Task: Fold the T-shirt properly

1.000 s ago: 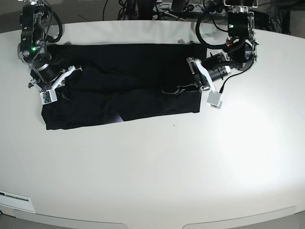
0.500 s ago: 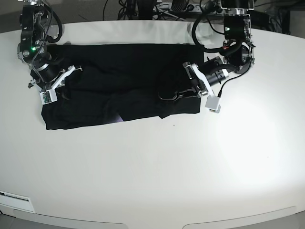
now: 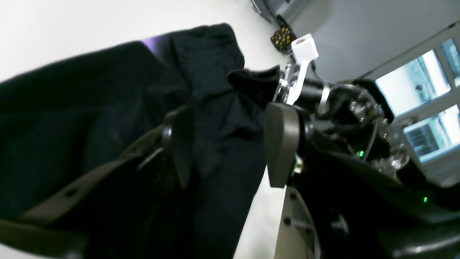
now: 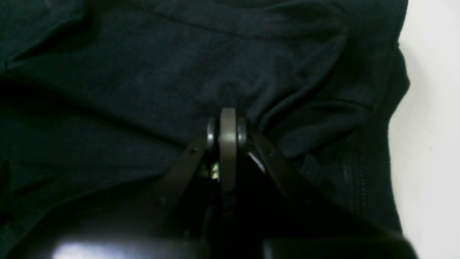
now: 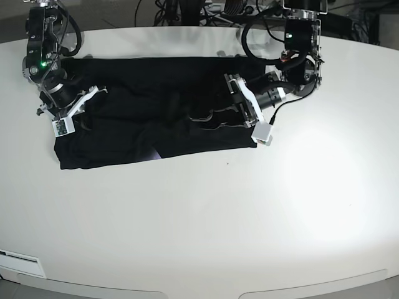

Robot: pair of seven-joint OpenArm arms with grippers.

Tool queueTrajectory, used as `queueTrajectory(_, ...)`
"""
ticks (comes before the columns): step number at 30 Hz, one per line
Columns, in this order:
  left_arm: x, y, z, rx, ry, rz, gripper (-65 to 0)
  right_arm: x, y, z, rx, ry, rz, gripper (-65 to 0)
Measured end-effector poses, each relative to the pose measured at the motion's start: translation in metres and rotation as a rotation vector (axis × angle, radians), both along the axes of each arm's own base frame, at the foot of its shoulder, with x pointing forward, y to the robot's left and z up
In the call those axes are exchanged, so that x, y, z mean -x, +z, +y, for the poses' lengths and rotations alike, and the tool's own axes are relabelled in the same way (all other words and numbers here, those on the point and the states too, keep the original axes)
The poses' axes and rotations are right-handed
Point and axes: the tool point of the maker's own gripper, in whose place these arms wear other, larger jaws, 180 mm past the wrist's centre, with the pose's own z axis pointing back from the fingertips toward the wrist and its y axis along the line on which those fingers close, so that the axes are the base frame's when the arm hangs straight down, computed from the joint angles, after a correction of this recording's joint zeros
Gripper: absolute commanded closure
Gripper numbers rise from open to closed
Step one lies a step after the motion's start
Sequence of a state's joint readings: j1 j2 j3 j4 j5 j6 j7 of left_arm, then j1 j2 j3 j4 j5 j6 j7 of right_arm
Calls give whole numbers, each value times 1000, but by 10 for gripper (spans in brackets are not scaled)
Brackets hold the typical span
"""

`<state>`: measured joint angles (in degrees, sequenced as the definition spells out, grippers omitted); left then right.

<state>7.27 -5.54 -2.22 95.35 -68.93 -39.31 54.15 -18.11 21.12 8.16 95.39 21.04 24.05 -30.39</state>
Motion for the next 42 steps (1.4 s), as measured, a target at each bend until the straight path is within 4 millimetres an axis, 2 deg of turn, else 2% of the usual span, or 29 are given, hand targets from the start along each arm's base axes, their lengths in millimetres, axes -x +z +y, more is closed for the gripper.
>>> queueTrajectory(5,-14,-2,6,-57,56,-51,-311,0,0,0,1,0,-1,0)
queueTrajectory(7,-19,-9,9,-114,81,-71,-248,0,0,0,0,0,-1,0)
queueTrajectory(10,-27,-19,17,-176,132,-68,-104,0,0,0,1,0,0,0)
queueTrajectory(13,-26,-19,16,-181,128,-70,-12,0,0,0,1,0,1,0)
queueTrajectory(14,-26,-19,16,-177,128,-71,0,0,0,0,1,0,2,0)
queueTrajectory(20,-17,-39,16,-290,68,-38,0,0,1,1,-16,-5,3,0)
queueTrajectory(24,-12,-74,26,-502,59,6,0,-1,2,3,-34,-10,6,0)
queueTrajectory(31,-26,-88,37,-645,171,0,0,-5,5,6,-63,3,34,0)
queueTrajectory(32,-27,-91,37,-659,183,9,0,-7,5,7,-73,2,45,-25)
queueTrajectory(37,-32,-100,38,-706,221,7,0,-26,15,13,-108,8,78,-285)
queueTrajectory(38,-32,-101,39,-713,227,9,0,-32,19,13,-110,8,72,-312)
queueTrajectory(40,-33,-101,41,-723,228,5,0,-41,26,6,-101,-1,62,-319)
queueTrajectory(42,-35,-100,47,-733,231,-10,0,-49,36,-14,-100,-70,29,-319)
